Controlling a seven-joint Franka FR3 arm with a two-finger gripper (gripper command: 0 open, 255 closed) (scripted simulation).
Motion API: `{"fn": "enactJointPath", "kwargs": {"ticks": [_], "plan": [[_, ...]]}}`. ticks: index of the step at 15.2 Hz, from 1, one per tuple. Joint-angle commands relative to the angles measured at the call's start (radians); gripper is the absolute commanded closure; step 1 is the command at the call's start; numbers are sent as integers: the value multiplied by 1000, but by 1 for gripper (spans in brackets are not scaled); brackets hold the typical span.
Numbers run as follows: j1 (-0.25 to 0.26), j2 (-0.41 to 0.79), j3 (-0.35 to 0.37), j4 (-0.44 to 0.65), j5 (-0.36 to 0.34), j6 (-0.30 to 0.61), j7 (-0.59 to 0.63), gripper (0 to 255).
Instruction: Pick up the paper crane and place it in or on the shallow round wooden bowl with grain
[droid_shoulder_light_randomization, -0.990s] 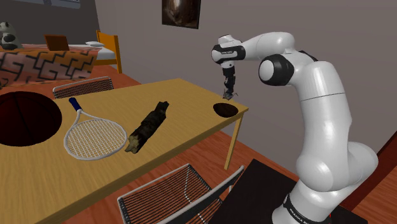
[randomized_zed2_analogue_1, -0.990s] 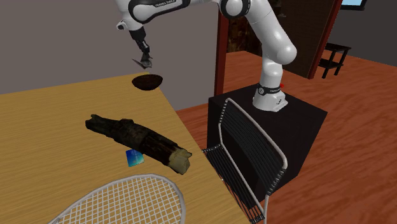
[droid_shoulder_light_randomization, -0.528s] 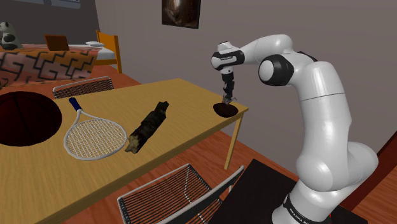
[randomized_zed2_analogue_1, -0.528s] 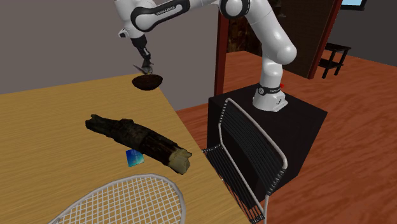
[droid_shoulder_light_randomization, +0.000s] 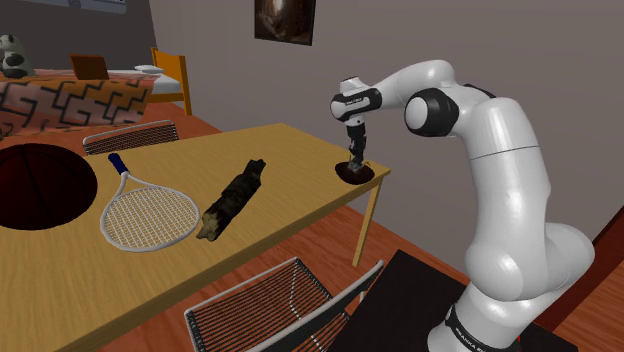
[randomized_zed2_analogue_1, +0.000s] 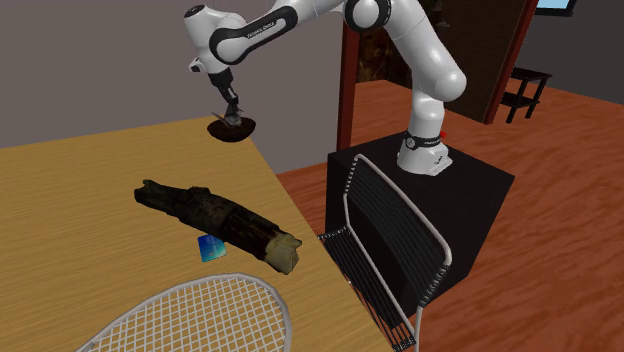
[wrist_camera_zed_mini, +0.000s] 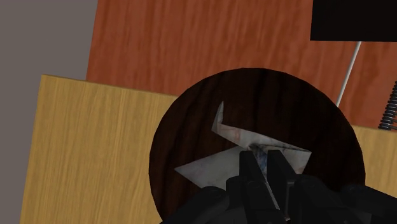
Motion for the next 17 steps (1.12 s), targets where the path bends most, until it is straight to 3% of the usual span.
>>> {"fn": "enactJointPath", "kwargs": {"ticks": [1,6,7,12,17], "plan": [[0,-2,0,-10,-1,8,2,255],[0,-2,0,-10,-1,8,2,255],[0,-2,0,-10,-1,8,2,0],[0,-2,0,-10,-1,8,2,0],[18,4,4,121,6,-119,-10,0]]}}
